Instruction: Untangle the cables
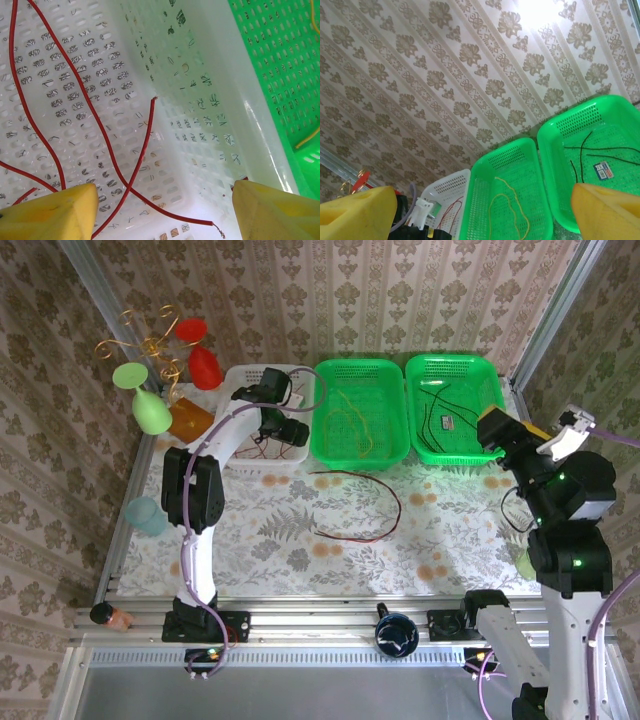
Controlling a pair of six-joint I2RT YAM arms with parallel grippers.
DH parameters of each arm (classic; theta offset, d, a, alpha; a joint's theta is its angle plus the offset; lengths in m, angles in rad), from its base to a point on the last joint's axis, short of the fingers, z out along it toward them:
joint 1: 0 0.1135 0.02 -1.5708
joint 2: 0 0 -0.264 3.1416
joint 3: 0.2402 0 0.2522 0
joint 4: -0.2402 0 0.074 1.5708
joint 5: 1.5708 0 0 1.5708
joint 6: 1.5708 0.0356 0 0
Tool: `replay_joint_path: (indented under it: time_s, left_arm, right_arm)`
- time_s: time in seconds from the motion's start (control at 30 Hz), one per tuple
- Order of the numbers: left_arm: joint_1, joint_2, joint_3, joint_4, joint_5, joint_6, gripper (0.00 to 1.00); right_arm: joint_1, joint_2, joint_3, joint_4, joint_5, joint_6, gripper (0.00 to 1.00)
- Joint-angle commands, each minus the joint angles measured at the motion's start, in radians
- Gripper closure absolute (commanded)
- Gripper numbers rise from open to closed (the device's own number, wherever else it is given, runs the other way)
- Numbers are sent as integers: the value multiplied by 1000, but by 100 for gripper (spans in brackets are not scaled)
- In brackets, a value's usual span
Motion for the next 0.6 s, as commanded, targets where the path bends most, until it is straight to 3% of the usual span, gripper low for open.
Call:
replay_joint_path:
  time_s: [0.0, 0.2, 0.4, 0.57]
  left_arm:
    - [14, -23, 30, -12, 13, -21, 28]
    - [68, -199, -79, 44, 43, -20, 28]
    - [52, -359, -198, 63, 53, -16, 27]
    - [51, -521, -388, 127, 101, -44, 26]
  right_arm:
    - [-1, 23, -48, -50, -20, 25, 11]
    - [43, 40, -195, -77, -107, 41, 17]
    - [287, 107, -299, -52, 11, -79, 17]
    - [418, 224, -323, 25, 26, -187, 17]
